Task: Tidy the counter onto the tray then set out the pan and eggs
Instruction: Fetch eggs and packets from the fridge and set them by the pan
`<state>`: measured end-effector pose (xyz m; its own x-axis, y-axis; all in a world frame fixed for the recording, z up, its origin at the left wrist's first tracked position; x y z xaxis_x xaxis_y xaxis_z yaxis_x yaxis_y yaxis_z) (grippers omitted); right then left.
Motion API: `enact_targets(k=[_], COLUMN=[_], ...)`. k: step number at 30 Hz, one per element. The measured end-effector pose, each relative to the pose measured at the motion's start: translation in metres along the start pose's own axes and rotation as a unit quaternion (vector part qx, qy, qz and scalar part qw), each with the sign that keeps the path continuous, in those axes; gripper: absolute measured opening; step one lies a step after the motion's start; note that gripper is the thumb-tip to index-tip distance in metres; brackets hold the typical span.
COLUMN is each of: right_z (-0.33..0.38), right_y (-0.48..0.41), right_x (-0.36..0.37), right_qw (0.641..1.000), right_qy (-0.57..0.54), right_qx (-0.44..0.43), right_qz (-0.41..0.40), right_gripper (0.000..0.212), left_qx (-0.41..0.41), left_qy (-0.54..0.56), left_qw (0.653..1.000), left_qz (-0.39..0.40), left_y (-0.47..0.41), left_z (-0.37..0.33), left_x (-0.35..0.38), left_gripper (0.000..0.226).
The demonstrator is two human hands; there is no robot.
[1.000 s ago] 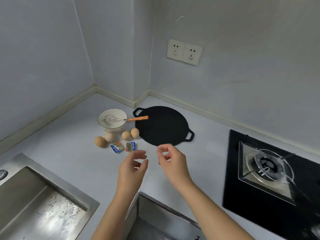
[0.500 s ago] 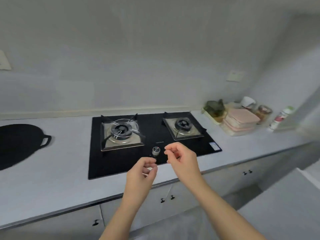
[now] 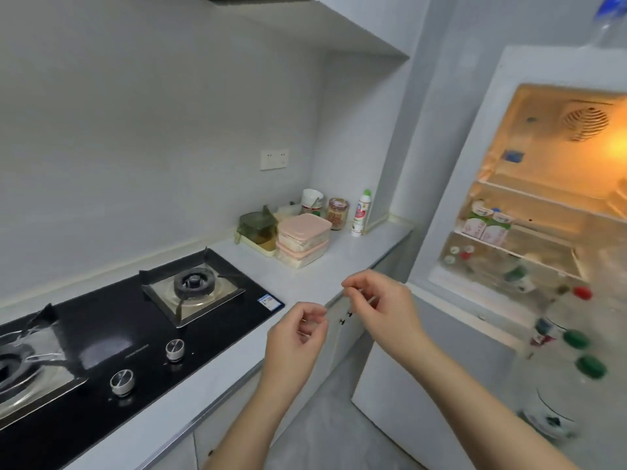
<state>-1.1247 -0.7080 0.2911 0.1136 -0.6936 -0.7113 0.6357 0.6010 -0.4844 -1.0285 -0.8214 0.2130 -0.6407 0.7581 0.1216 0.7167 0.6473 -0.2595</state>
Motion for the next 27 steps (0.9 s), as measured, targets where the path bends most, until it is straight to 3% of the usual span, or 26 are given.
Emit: enact_targets(k=[8,16,19,27], right_z=[-0.063,-0.095,-0.095,-0.092], right_y=[0.025,0.103,0.137,0.177], right_x=[-0.089,-0.167,-0.206,-0.317], right_qw=[0.997,0.997,0.995,0.963], right_qy=[0.015,-0.066,-0.057,0.025], right_qx=[0.014,-0.029,-0.080,-0.264], right_qz=[-0.070,-0.018,0.001,-0.042], right_gripper=[0.020,0.015,0.013,0.012], left_qx=[0.030,0.040,0.042,0.088], left_qy=[0.004,0.002,0.008,-0.023], left_qw=[0.995,0.998,0.996,0.995], left_qz=[0.090,-0.047,-0.072,-0.043], left_y=[0.023,0.122,0.170,0.228], left_z=[-0.010,-0.005,-0.016,-0.076], left_x=[0.121,0.196,0.229,0.320], left_gripper=[0.018,0.022,0.023,0.017])
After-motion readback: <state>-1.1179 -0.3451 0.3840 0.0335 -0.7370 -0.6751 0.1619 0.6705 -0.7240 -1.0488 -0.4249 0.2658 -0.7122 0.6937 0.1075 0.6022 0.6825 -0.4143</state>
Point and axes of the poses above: each hand's wrist, its own y-axis away from the middle knuckle, its own x-axis out of the palm, z = x × y, the point moved 6 cm from there along -y, towards the middle knuckle, and after that the axes turned 12 degrees about y, right-handed, at the moved point
